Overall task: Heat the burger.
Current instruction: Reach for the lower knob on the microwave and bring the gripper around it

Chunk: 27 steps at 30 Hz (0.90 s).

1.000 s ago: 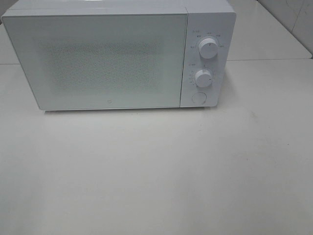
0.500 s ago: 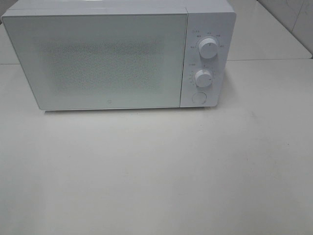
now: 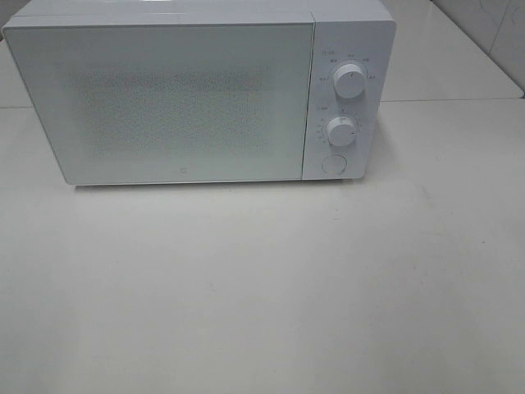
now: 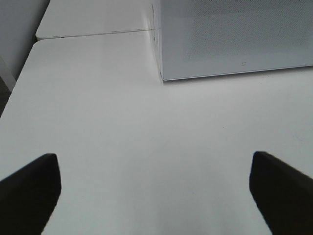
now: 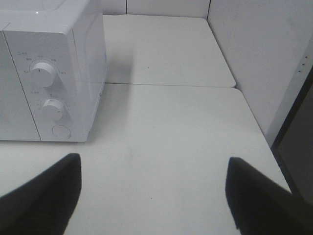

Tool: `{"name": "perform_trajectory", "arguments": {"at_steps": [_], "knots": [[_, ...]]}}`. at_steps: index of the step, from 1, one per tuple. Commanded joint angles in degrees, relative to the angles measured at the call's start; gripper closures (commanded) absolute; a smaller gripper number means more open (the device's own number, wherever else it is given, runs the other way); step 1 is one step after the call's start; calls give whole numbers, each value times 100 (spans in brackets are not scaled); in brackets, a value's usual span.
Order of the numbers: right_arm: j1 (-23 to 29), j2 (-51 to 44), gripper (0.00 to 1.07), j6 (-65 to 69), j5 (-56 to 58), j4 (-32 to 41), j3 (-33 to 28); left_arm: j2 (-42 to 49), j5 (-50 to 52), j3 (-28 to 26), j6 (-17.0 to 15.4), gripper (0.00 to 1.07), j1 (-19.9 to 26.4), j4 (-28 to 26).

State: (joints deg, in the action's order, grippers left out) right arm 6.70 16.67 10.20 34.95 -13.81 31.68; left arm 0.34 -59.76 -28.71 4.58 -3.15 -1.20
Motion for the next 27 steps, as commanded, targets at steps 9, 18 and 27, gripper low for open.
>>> {"name": "perform_trajectory", "arguments": {"at_steps": [9,18,27], "knots": [[-46,670,31,29,-1163,-52,34,132,17,11,-29,9,11,-29],[-46,1444,31,46,-1960,-46,34,132,17,11,-29,9,11,-29],[-46,2326,31,46,-2871,-29,11,132,17,11,-29,9,11,-29]]}}
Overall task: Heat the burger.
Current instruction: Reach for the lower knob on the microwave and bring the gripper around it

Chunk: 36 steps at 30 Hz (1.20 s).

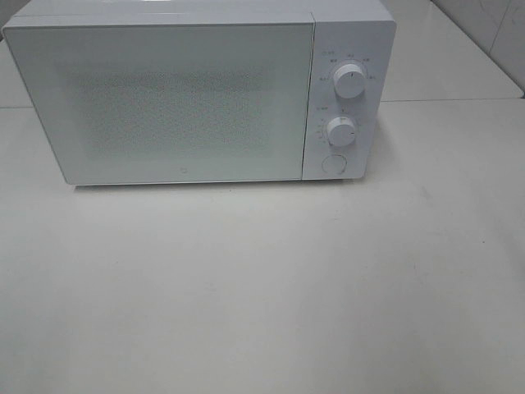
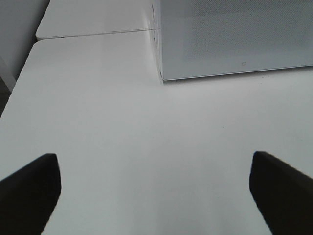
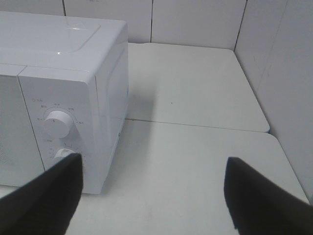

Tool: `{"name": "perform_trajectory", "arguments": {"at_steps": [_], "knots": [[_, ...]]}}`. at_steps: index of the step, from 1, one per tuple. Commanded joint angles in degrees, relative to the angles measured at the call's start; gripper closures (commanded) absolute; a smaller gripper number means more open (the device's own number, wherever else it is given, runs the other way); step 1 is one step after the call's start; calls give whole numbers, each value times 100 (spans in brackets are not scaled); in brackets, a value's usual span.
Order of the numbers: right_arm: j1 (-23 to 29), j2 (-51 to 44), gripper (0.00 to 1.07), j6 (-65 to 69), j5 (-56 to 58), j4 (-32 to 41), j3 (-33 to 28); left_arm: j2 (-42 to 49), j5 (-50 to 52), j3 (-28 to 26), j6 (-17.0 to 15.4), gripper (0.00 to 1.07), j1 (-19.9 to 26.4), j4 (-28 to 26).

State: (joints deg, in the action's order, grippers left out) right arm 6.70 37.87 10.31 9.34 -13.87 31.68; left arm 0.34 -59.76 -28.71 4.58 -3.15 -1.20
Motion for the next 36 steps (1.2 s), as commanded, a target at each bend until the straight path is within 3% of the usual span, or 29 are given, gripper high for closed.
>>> {"name": "perform_trajectory", "arguments": {"at_steps": [1,12,26,31,36], "knots": [[-46,378,31,34,-590,-23,-52,132,17,11,-29,9,11,-29],[-46,1203,31,120,-2498,120,-756,132,17,11,-29,9,11,-29],[-46,2544,31,-160,-3592,642,-831,132,17,11,-29,9,11,-29],[-46,3186,31,-1272,-5139,1868,-1301,132,17,11,-29,9,11,-29],[-46,3489,31,-1484,-5844,2275,-1490,132,17,11,-29,9,11,-29]]}}
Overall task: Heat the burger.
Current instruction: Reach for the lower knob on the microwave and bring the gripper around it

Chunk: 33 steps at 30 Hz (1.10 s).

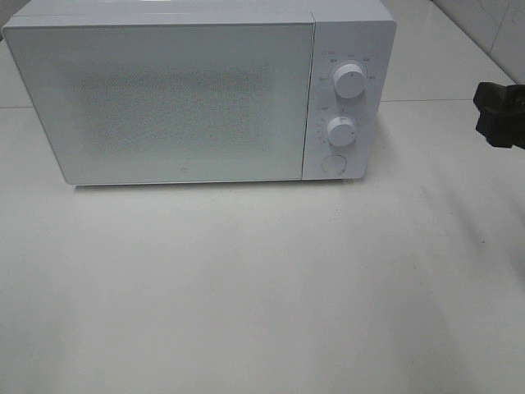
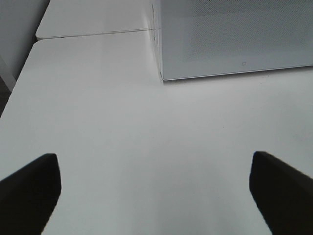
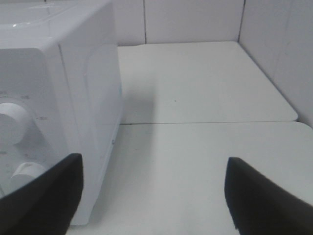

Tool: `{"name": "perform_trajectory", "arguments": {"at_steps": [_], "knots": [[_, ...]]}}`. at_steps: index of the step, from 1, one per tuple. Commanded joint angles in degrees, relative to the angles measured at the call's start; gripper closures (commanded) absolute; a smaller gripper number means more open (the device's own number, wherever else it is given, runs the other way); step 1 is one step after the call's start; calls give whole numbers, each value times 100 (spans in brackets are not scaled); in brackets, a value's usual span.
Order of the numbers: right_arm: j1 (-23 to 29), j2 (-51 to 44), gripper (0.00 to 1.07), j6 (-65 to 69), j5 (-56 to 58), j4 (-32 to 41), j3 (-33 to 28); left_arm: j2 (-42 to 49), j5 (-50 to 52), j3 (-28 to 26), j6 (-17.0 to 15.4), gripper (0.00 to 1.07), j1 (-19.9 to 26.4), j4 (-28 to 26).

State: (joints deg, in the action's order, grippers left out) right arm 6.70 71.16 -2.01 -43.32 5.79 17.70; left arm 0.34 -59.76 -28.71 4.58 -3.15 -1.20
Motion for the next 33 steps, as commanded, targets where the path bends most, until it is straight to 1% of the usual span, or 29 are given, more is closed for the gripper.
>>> {"name": "perform_trajectory", "arguments": {"at_steps": [1,10,12,13,14,15,16,17,18,19,21,22,24,25,26,28,29,30,32,33], "knots": [[-46,321,31,-258,-751,355,-126,132,17,11,-29,9,11,-29],[0,974,31,-269,-1140,636,-126,132,17,11,-29,9,11,-29],[407,1306,31,-647,-1524,1203,-126,132,17,11,-29,9,11,-29],[407,1306,31,-647,-1524,1203,-126,132,17,11,-29,9,11,-29],[544,1398,31,-814,-1644,1421,-126,132,17,11,-29,9,11,-29],[796,1593,31,-1106,-1919,1845,-115,132,17,11,-29,9,11,-29],[796,1593,31,-1106,-1919,1845,-115,132,17,11,-29,9,11,-29],[917,1673,31,-1203,-2051,2068,-115,132,17,11,-29,9,11,-29],[1180,1862,31,-1341,-2332,2429,-115,132,17,11,-29,9,11,-29],[1180,1862,31,-1341,-2332,2429,-115,132,17,11,-29,9,11,-29],[1501,2068,31,-1341,-2653,2773,-109,132,17,11,-29,9,11,-29],[1501,2068,31,-1341,-2653,2773,-109,132,17,11,-29,9,11,-29],[1765,2257,31,-1335,-2813,2911,-109,132,17,11,-29,9,11,-29],[1765,2257,31,-1335,-2813,2911,-109,132,17,11,-29,9,11,-29],[1937,2343,31,-1329,-2871,2997,-103,132,17,11,-29,9,11,-29],[2023,2378,31,-1318,-2859,3094,-74,132,17,11,-29,9,11,-29],[2177,2447,31,-1318,-2853,3346,-11,132,17,11,-29,9,11,-29],[2177,2447,31,-1318,-2853,3346,-11,132,17,11,-29,9,11,-29],[2412,2561,31,-1318,-2871,3615,126,132,17,11,-29,9,11,-29],[2412,2561,31,-1318,-2871,3615,126,132,17,11,-29,9,11,-29]]}}
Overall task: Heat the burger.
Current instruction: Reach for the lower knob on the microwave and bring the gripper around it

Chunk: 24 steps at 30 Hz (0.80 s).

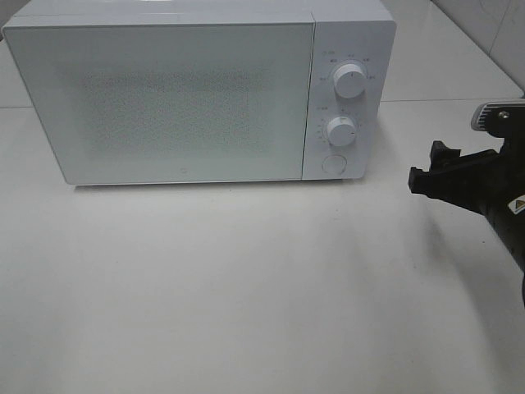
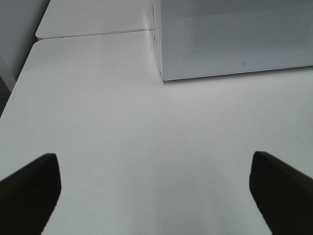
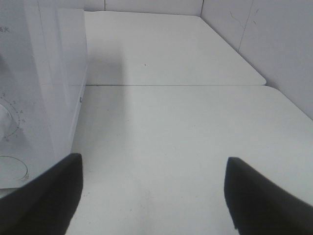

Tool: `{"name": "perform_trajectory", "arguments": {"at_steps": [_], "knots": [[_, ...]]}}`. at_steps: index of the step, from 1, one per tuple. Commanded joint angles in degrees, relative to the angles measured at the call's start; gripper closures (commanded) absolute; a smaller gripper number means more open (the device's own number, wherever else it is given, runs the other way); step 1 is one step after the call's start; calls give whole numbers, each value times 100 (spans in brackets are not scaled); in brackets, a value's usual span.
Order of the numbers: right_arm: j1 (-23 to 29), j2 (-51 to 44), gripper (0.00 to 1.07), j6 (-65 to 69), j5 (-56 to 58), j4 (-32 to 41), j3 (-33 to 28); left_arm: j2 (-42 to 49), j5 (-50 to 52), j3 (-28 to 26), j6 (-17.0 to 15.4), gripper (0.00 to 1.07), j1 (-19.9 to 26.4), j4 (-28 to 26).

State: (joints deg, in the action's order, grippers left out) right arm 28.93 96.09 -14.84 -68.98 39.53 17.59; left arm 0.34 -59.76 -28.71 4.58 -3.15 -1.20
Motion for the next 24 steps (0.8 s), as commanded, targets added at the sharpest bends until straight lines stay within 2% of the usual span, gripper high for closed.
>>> {"name": "perform_trajectory", "arguments": {"at_steps": [1,13,20,24], "knots": [[304,143,32,-34,-298,258,252,132,17,11,-29,9,11,-29],[602,716,32,23,-258,212,945,132,17,11,-29,9,11,-29],[613,802,32,138,-212,195,1289,132,17,11,-29,9,11,-29],[791,808,32,138,-246,235,1392,132,17,11,-29,9,11,-29]]}}
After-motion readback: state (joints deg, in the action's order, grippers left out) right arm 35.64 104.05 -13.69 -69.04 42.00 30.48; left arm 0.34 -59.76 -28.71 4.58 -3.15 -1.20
